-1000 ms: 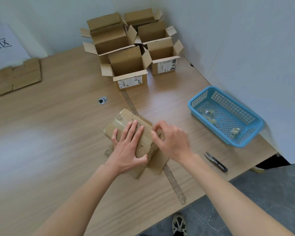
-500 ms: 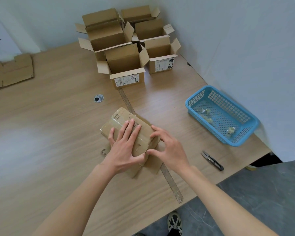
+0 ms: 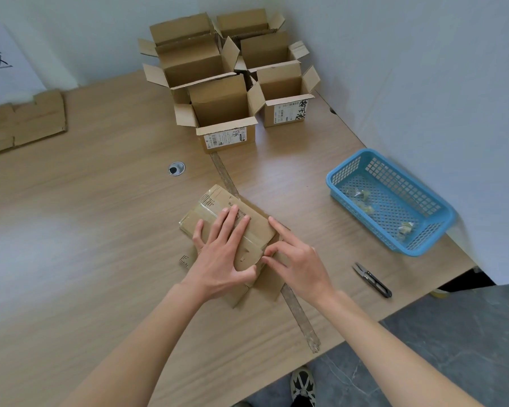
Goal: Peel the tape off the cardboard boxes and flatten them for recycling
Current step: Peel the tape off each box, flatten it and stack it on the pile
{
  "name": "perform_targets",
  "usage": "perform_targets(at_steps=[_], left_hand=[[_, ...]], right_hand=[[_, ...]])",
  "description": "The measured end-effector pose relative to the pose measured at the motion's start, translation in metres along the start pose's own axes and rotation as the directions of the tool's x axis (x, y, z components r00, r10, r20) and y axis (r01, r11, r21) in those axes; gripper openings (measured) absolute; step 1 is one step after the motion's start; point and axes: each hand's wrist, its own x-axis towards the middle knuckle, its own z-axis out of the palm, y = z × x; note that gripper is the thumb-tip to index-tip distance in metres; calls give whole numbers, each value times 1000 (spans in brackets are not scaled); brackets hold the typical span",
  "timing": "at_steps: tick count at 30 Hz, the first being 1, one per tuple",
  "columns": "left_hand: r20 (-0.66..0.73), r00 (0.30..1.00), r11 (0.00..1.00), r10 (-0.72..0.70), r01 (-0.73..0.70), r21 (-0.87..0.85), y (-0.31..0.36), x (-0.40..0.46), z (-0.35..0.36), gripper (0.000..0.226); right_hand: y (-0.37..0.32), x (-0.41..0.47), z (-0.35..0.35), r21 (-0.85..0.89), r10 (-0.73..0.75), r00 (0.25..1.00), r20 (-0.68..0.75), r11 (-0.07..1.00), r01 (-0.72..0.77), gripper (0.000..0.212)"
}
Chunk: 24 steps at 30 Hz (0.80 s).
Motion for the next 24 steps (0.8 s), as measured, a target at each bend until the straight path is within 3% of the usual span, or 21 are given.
perform_targets(at_steps=[8,18,24], left_hand=[[-20,1000,1000,-2,2,-4,0,0,3,100],[-35,999,1000,-8,8,-5,1,0,3,99],[-40,999,1000,-10,9,-11,1,0,4,100]], right_hand=[[-4,-4,-4,-85,-97,995,-19,992,95,10],[-8,-8,1,-154,-100,995,-8,983,98,9],[-15,-8,8,-244,-99,990,-99,967,72,6]])
